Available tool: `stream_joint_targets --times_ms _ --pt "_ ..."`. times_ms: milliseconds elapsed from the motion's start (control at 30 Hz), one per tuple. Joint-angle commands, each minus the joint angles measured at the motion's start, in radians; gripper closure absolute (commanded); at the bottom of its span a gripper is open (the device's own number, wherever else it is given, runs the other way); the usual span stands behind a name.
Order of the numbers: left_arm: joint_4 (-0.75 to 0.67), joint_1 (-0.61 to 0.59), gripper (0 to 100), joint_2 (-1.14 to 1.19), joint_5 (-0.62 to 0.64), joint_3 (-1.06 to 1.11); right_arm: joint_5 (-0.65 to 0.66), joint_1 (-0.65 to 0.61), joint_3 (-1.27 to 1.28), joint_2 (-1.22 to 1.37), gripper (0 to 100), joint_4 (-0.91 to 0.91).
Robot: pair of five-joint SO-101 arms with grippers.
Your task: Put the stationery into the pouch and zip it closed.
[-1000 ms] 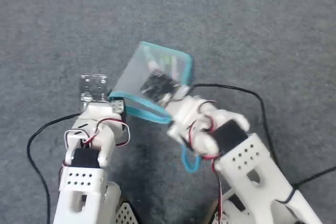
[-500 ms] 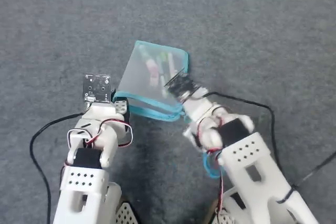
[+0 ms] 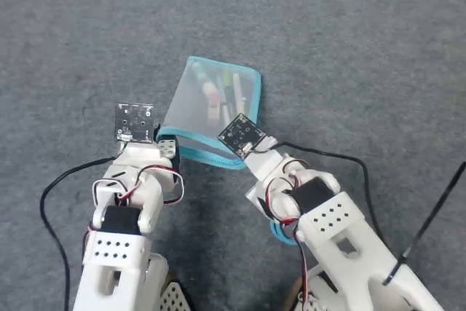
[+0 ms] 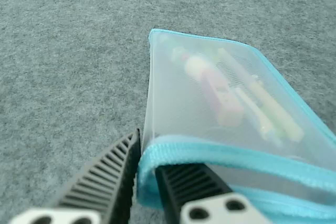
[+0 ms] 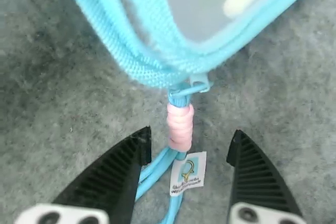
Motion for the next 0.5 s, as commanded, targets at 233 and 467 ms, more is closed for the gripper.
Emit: stream_joint_targets --times_ms 233,467 --pt "-0.040 0.005 99 0.008 0.000 -0.016 -0.066 0.013 0.023 0.074 77.2 -0.165" --pt "-0.038 0.002 99 0.006 0.000 -0.016 -0.066 0.054 -0.031 0.248 82.9 -0.220"
